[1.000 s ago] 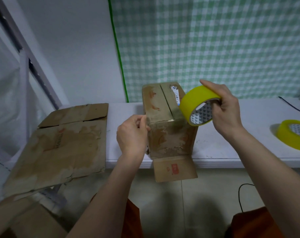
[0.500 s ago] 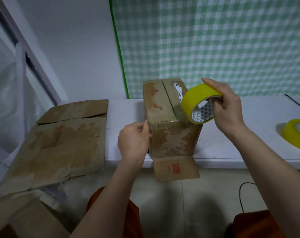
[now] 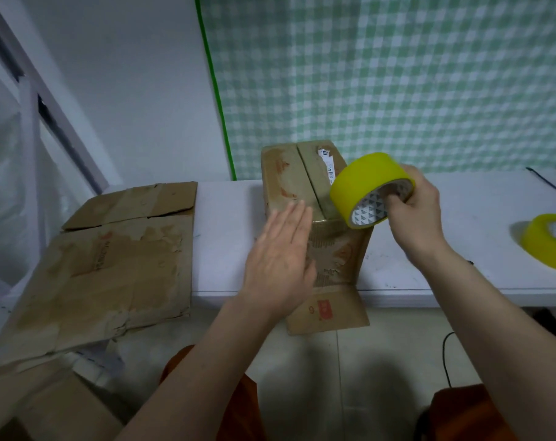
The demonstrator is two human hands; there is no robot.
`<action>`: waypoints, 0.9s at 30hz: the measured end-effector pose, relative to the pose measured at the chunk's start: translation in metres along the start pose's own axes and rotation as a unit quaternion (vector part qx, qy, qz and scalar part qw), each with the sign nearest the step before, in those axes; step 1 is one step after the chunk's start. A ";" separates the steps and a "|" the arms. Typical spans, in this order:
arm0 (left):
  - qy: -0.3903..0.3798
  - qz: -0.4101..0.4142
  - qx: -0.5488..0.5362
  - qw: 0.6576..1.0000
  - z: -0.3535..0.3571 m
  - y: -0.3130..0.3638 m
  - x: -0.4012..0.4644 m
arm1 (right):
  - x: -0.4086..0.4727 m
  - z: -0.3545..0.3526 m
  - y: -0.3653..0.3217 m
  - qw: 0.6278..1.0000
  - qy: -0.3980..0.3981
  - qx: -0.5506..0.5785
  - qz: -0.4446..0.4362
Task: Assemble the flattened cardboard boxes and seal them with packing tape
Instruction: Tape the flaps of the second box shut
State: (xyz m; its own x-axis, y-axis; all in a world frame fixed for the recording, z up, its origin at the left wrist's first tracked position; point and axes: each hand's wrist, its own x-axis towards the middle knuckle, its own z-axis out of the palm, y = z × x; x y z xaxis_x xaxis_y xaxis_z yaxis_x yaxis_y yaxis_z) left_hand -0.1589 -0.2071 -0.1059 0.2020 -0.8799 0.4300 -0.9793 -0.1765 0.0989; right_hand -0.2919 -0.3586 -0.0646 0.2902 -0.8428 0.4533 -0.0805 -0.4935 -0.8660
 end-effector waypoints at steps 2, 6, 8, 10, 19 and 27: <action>0.002 -0.001 0.015 1.000 0.004 0.000 -0.001 | -0.002 0.002 0.002 1.000 -0.008 0.000 0.026; 0.011 0.004 0.027 1.000 0.004 0.000 -0.001 | 0.007 -0.014 -0.007 0.998 0.012 -0.067 -0.007; 0.010 -0.004 0.028 1.000 0.004 0.002 0.000 | 0.015 -0.032 -0.006 0.991 0.026 -0.128 -0.018; 0.008 -0.012 0.029 0.999 0.005 0.005 0.001 | 0.019 -0.048 0.005 0.983 0.019 -0.184 0.000; 0.013 -0.025 0.053 0.998 0.006 0.012 0.002 | 0.015 -0.048 0.031 0.982 0.024 -0.182 0.033; -0.036 -0.011 0.062 0.997 -0.001 0.052 0.030 | 0.010 -0.049 0.031 0.985 0.020 -0.171 0.024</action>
State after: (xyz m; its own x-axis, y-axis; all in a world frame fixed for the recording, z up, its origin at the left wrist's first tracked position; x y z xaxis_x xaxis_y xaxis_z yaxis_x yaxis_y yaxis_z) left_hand -0.2040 -0.2428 -0.0869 0.2274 -0.9035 0.3634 -0.9692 -0.2462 -0.0057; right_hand -0.3384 -0.3929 -0.0771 0.2417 -0.8712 0.4274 -0.4116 -0.4909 -0.7678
